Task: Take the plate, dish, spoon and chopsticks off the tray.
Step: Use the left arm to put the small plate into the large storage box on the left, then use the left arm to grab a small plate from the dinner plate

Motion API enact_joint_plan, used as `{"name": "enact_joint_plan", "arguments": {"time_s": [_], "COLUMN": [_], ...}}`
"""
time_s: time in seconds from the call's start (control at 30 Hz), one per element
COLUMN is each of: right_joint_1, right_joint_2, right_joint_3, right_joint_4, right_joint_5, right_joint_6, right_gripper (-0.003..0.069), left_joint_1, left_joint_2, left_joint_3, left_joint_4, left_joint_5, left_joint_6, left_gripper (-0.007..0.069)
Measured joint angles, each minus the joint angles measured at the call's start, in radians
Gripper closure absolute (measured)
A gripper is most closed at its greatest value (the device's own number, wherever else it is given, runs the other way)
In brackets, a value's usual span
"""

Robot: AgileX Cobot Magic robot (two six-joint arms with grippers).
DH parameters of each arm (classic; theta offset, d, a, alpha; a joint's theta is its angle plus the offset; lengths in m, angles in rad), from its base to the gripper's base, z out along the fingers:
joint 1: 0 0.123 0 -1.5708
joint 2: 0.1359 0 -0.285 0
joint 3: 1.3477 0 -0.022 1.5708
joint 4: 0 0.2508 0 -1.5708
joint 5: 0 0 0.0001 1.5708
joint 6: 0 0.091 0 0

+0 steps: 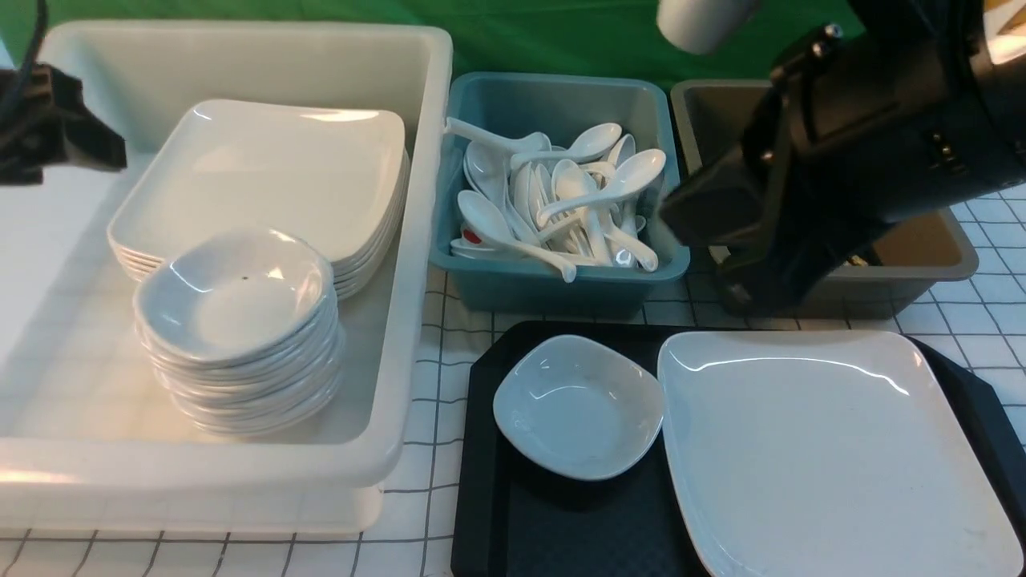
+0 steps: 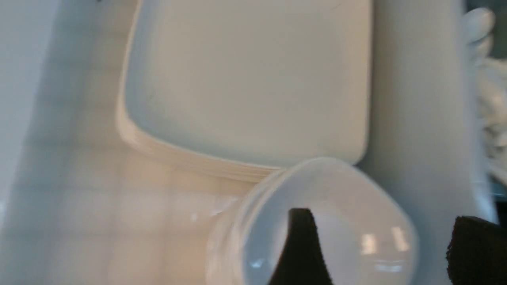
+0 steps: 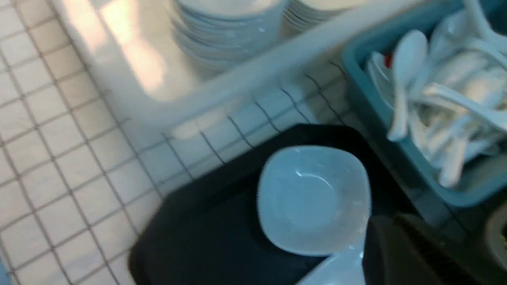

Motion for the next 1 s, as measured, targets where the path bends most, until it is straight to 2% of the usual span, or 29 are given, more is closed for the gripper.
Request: {"name": "enact_joint_plan", "arguments": {"time_s": [0.07,0.1,0.13,0.17,0.23,0.3,0.47,0.6,0.73,1.0], "right_joint_1": [-0.005,-0.007,-0.025,-0.047,-0.091,-0.147,-0.283,-0.339,-0.343,-0.344], "right_joint_2": [-0.019,-0.024,-0.038,-0.046,-0.053,-0.057,-0.085,-0.155,-0.221,-0.375], "right_joint_3": [0.0,0.0,-0.001,-0.002,-0.004,0.004,0.111,0.265,0.364,0.467], "right_joint_4": [-0.058,-0.062,-0.08,-0.088,-0.092,-0.093,-0.049,0.04,0.085,0.218], "right_joint_5": [0.034,0.036,0.054,0.068,0.104,0.14,0.166,0.152,0.142,0.118], "right_joint_6": [0.028,0.028,0.035,0.041,0.046,0.05,0.052,0.049,0.046,0.043], "right_gripper": [0.064,0.064,0.064,0.064,0.064,0.064,0.064,0.064,0.064,0.064], "left_joint_1": [-0.057,-0.066,-0.171,-0.242,-0.389,-0.546,-0.907,-1.096,-1.151,-1.16], "left_joint_2": [-0.029,-0.032,-0.049,-0.053,-0.052,-0.036,0.065,0.22,0.335,0.536], "left_joint_3": [-0.006,-0.006,-0.009,-0.009,-0.01,-0.01,-0.005,-0.001,-0.001,-0.001], "left_joint_4": [-0.047,-0.047,-0.066,-0.068,-0.05,0.002,0.21,0.416,0.506,0.676], "left_joint_5": [0.02,0.02,0.027,0.028,0.019,-0.004,-0.073,-0.084,-0.117,-0.282], "left_joint_6": [0.036,0.041,0.068,0.076,0.09,0.097,0.079,-0.004,-0.04,-0.069], "left_gripper": [0.0278,0.029,0.0399,0.0474,0.0569,0.0613,0.063,0.0601,0.0517,0.0147]}}
